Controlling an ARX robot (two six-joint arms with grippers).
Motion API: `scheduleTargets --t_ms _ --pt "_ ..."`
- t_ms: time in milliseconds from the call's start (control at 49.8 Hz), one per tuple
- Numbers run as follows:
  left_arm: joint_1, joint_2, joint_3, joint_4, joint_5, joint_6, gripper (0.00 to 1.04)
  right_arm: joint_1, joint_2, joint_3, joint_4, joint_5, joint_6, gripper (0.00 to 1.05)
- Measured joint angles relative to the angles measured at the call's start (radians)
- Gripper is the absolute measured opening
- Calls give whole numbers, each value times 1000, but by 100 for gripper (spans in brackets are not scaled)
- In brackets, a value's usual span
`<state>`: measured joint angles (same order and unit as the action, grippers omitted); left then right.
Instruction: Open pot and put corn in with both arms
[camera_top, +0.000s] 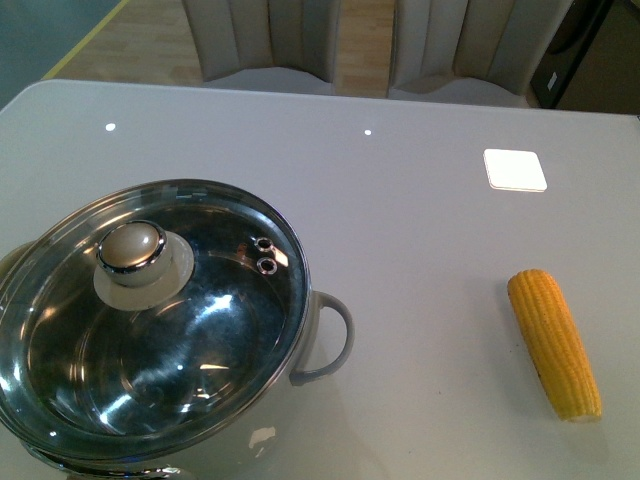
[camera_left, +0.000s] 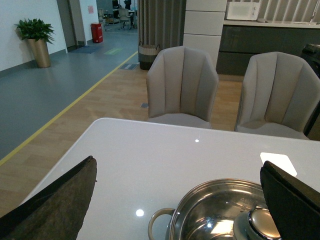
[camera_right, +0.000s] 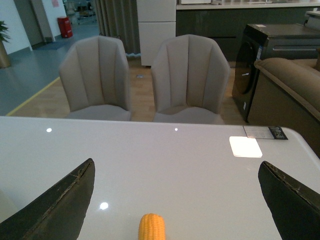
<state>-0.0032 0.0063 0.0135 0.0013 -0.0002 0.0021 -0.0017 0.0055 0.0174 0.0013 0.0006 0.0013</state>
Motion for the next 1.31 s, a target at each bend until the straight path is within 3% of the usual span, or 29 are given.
scheduleTargets --t_ms 803,863,904,1165,1305 --pt "0 0 0 0 0 -1 98 0 0 0 0 0 0 96" --pt "-8 126 82 -196 -73 -144 98 0 0 0 0 1 0 96" --pt "-8 259 126 -242 -93 -252 98 0 0 0 0 -1 0 96" --pt "-105 633 200 -10 -143 -411 98 0 0 0 0 0 0 96" --pt "-219 849 205 227 -190 -413 98 0 0 0 0 0 0 96"
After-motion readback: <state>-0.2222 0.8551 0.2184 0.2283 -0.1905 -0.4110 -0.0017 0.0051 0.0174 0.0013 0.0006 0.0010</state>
